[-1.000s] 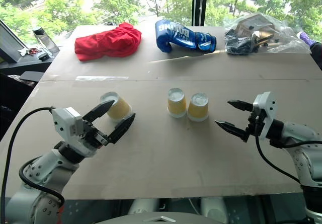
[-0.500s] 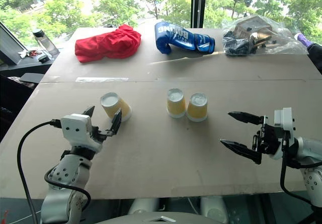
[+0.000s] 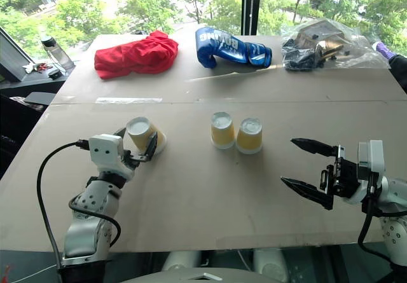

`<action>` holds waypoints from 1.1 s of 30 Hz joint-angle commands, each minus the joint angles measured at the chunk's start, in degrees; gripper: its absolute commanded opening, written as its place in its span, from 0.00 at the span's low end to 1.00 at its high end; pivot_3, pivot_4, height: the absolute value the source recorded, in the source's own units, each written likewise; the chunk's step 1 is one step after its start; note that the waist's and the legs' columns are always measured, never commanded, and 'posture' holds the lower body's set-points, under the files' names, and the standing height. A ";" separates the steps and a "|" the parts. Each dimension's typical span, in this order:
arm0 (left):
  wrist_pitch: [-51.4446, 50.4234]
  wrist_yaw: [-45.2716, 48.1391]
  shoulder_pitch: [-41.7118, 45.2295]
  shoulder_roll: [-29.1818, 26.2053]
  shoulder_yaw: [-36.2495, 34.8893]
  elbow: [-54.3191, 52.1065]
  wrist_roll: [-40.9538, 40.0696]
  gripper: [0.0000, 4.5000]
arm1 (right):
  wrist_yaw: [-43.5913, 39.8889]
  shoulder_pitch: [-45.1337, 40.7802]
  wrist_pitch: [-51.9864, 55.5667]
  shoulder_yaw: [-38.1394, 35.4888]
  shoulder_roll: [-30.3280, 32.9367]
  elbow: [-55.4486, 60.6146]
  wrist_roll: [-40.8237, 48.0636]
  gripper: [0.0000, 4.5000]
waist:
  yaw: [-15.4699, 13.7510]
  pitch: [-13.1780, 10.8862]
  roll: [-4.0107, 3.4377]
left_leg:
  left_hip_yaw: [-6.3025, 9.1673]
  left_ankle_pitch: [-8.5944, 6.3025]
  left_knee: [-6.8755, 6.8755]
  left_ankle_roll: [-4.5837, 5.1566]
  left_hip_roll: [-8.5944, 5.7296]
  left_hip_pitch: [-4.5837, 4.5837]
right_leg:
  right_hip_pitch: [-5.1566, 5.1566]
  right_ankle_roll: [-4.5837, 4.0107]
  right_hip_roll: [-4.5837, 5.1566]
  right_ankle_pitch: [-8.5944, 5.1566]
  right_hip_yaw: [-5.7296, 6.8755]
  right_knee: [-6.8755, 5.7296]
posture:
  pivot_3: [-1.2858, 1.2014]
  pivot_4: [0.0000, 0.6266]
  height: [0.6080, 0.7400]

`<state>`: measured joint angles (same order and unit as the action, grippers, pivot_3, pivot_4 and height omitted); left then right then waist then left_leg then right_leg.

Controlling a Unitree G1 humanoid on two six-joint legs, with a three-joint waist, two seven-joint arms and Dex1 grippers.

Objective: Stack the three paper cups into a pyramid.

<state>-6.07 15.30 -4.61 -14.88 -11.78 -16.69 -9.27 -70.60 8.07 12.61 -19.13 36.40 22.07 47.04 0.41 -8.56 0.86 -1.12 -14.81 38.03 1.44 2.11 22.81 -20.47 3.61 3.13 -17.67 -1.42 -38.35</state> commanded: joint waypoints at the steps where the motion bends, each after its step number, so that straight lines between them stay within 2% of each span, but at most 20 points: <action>1: 2.34 0.39 0.75 -0.62 -1.22 0.23 -0.84 1.00 | 0.63 0.01 -0.92 -1.25 -0.07 2.62 1.05 0.99 | 0.02 0.00 0.00 | 0.00 0.00 -0.01 0.00 0.00 0.00 | 0.00 0.00 0.00 0.00 0.00 0.01 | 0.52 0.24 1.00; 2: 2.49 0.41 0.82 -0.66 -1.48 0.56 -1.00 1.00 | 0.87 0.05 -0.87 -1.21 -0.04 2.79 1.07 0.99 | 0.02 0.00 0.00 | 0.00 0.00 -0.02 0.00 0.00 0.00 | 0.00 0.00 0.01 0.00 -0.01 0.01 | 0.52 0.24 1.00; 5: 2.85 0.94 0.80 -0.83 -1.64 1.23 -1.36 0.83 | 1.34 -0.04 -0.70 -1.21 0.16 3.01 1.24 1.00 | 0.02 0.00 0.00 | 0.01 0.00 -0.03 0.00 0.01 0.00 | 0.00 0.00 0.01 0.00 -0.01 0.01 | 0.52 0.24 1.00; 8: 2.92 1.19 0.84 -0.89 -1.78 1.84 -1.58 0.51 | 1.62 -0.02 -0.77 -1.14 0.13 3.18 1.31 1.00 | 0.01 0.00 0.00 | 0.00 0.00 -0.05 0.00 0.01 0.00 | 0.00 0.00 0.03 0.00 -0.01 0.03 | 0.52 0.24 1.00; 9: 2.85 1.17 1.19 -0.98 -1.76 2.41 -1.57 0.48 | 1.75 -0.17 -0.82 -1.04 0.05 3.12 1.26 1.00 | 0.01 0.00 0.00 | 0.01 0.00 -0.06 0.00 0.01 0.00 | 0.00 0.00 0.04 0.00 -0.01 0.05 | 0.52 0.24 1.00; 16: 2.63 3.94 5.91 -3.93 -1.07 2.43 -2.20 0.48 | 3.08 -0.01 -0.88 -0.75 -0.58 3.79 1.08 1.00 | -0.09 -0.01 0.01 | 0.02 0.00 -0.09 0.00 0.00 0.02 | 0.00 -0.01 0.05 0.00 0.02 0.08 | 0.52 0.24 1.00; 20: -1.77 10.77 14.91 -7.54 1.18 2.01 -6.71 0.48 | 4.71 0.00 -1.02 -2.89 -0.58 2.76 1.42 1.00 | -0.61 -0.04 0.06 | 0.07 0.00 -0.14 -0.01 -0.01 0.05 | -0.01 0.00 0.05 0.01 0.11 0.13 | 0.52 0.24 1.00; 25: -9.35 24.69 27.77 -12.57 7.07 4.20 -13.98 0.48 | 6.93 0.31 -1.30 -4.82 -0.97 2.01 1.10 1.00 | -1.11 -0.03 0.05 | 0.02 0.01 -0.15 -0.01 -0.03 0.06 | -0.01 0.00 0.01 0.01 0.10 0.20 | 0.52 0.24 1.00; 28: -13.47 31.55 36.74 -13.49 10.57 7.31 -17.05 0.48 | 9.20 0.59 -0.79 -5.12 -1.23 2.24 0.57 1.00 | -1.22 -0.05 0.05 | 0.07 0.01 -0.15 -0.02 -0.05 0.11 | -0.01 0.01 -0.05 0.01 0.17 0.26 | 0.52 0.24 1.00; 33: -15.82 38.40 46.45 -12.65 15.60 13.43 -16.62 0.48 | 14.89 1.27 1.40 -4.08 -1.70 3.85 -0.64 1.00 | -0.86 -0.06 0.03 | 0.03 0.01 -0.21 -0.02 -0.10 0.10 | -0.02 0.02 -0.13 0.01 0.11 0.32 | 0.52 0.24 1.00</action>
<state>-21.30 51.35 40.53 -27.20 2.91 -3.59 -25.29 -58.12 9.21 13.16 -22.60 34.90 23.74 45.97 -0.45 -8.62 0.89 -1.10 -14.80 37.81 1.42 2.01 22.91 -20.52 3.63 2.98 -17.66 -1.32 -38.04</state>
